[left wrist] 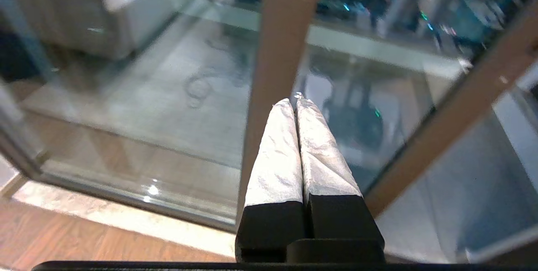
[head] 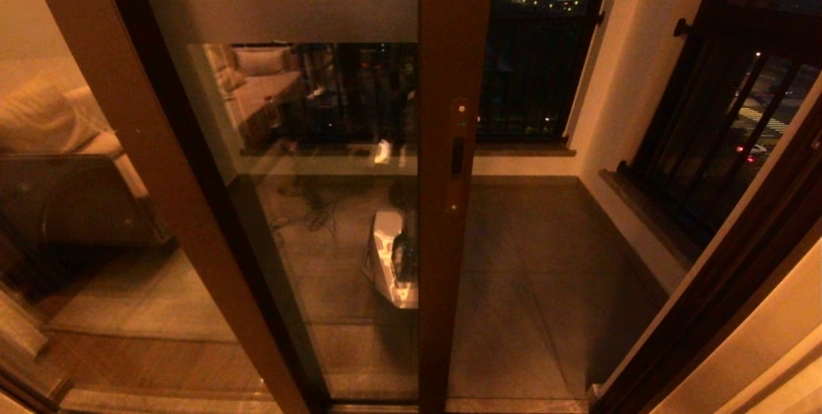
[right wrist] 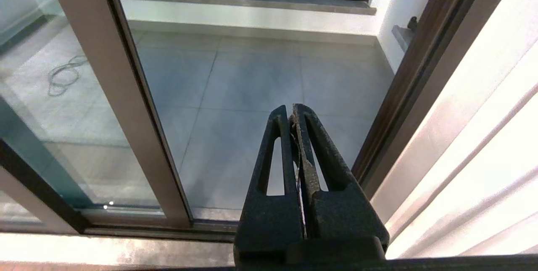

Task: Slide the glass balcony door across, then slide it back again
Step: Close the slid door

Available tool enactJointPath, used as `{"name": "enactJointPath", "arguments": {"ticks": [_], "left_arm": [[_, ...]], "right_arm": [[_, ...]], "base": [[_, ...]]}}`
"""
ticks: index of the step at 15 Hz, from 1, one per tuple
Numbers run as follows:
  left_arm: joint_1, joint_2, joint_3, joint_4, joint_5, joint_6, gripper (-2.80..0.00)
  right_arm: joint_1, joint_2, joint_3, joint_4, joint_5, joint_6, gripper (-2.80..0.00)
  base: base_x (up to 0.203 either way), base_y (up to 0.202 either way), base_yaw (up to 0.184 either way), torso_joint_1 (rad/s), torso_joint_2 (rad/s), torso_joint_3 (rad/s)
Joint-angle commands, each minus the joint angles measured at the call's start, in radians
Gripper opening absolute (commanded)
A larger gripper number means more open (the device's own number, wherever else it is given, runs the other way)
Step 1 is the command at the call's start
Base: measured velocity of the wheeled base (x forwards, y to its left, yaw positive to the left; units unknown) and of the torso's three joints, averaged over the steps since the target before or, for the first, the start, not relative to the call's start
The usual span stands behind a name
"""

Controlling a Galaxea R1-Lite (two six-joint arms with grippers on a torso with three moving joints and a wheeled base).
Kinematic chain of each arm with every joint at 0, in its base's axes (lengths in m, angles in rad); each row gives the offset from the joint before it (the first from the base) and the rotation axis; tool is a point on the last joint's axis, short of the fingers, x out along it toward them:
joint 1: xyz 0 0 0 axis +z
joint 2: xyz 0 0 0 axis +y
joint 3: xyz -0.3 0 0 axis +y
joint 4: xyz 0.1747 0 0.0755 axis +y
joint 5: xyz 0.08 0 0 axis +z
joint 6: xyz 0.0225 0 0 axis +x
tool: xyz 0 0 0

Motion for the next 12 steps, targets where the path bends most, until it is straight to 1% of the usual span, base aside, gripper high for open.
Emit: {"name": "enactJointPath", "arguments": {"ticks": [1,2,3,5,7,8,9,11,12], "left_arm": [[-0.012,-0.026,0.018,-0.011,-0.025,-0.003,-2.80],[-0.062,-0.040,0.026,-0.018,-0.077,-0.005,-2.80],[-0.088,-0.055,0.032,-0.023,-0.129,-0.006,-2.80],[-0.070,-0.095,0.050,-0.023,-0.159,-0.003,-2.80],[-0.068,-0.186,0.097,-0.016,-0.196,0.004,-2.80],[-0.070,-0.238,0.130,-0.002,-0.205,0.013,-2.80],[-0.071,-0.279,0.179,0.015,-0.205,0.037,-2.80],[-0.074,-0.289,0.277,0.030,-0.170,0.076,-2.80],[-0.074,-0.289,0.331,0.020,-0.165,0.105,-2.80]], "right_arm": [[0.000,-0.001,0.003,0.000,0.000,-0.001,-2.80],[0.000,-0.001,0.003,0.000,0.000,-0.001,-2.80],[0.000,-0.001,0.003,0.000,0.000,-0.001,-2.80],[0.000,-0.001,0.003,0.000,0.000,-0.001,-2.80],[0.000,-0.001,0.003,0.000,0.000,-0.001,-2.80],[0.000,-0.001,0.003,0.000,0.000,-0.001,-2.80],[0.000,-0.001,0.003,0.000,0.001,-0.001,-2.80],[0.000,-0.001,0.003,0.000,0.000,-0.001,-2.80],[0.000,-0.001,0.003,0.000,0.000,-0.001,-2.80]], "base": [[0.000,0.000,0.000,0.000,0.00,0.000],[0.000,0.000,0.000,0.000,0.00,0.000],[0.000,0.000,0.000,0.000,0.00,0.000],[0.000,0.000,0.000,0.000,0.00,0.000],[0.000,0.000,0.000,0.000,0.00,0.000],[0.000,0.000,0.000,0.000,0.00,0.000],[0.000,0.000,0.000,0.000,0.00,0.000],[0.000,0.000,0.000,0.000,0.00,0.000],[0.000,0.000,0.000,0.000,0.00,0.000]]}}
